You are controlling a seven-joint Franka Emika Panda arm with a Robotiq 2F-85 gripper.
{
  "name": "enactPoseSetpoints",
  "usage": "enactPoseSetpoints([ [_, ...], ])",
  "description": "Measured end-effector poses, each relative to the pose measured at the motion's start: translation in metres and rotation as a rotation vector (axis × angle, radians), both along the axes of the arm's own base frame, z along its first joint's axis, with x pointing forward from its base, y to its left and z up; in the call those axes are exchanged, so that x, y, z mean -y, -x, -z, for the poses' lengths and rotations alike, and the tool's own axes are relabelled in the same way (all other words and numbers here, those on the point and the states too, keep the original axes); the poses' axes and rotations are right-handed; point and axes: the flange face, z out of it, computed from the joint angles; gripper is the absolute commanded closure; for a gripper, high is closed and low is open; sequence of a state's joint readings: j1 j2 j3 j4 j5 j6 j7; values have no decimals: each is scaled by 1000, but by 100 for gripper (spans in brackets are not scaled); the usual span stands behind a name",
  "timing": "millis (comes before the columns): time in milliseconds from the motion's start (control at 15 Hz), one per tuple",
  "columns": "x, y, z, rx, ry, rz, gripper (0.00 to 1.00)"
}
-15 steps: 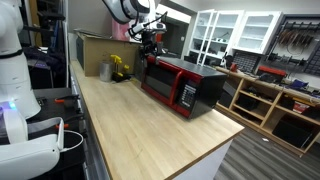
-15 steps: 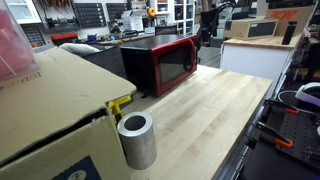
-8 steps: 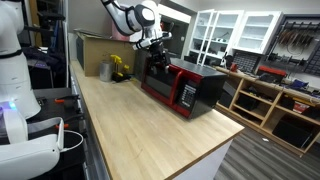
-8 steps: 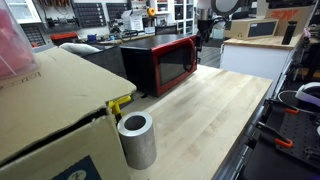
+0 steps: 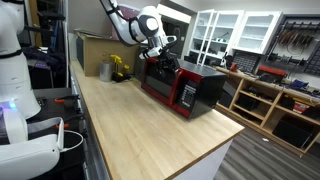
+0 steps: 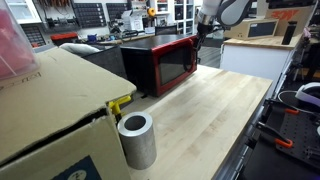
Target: Open the microwave door
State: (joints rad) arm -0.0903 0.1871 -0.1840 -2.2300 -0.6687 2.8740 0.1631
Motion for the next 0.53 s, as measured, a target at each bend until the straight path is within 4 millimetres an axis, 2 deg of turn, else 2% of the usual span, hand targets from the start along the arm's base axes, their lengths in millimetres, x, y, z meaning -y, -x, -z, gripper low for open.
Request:
enactPoseSetpoints([
  [267,8,-1,9,41,-12,-10,0],
  [333,10,-2,15,40,-15,-9,25],
  [400,12,-3,20,39,-19,-9,26],
  [533,14,-6,29,44,-26,-11,42],
])
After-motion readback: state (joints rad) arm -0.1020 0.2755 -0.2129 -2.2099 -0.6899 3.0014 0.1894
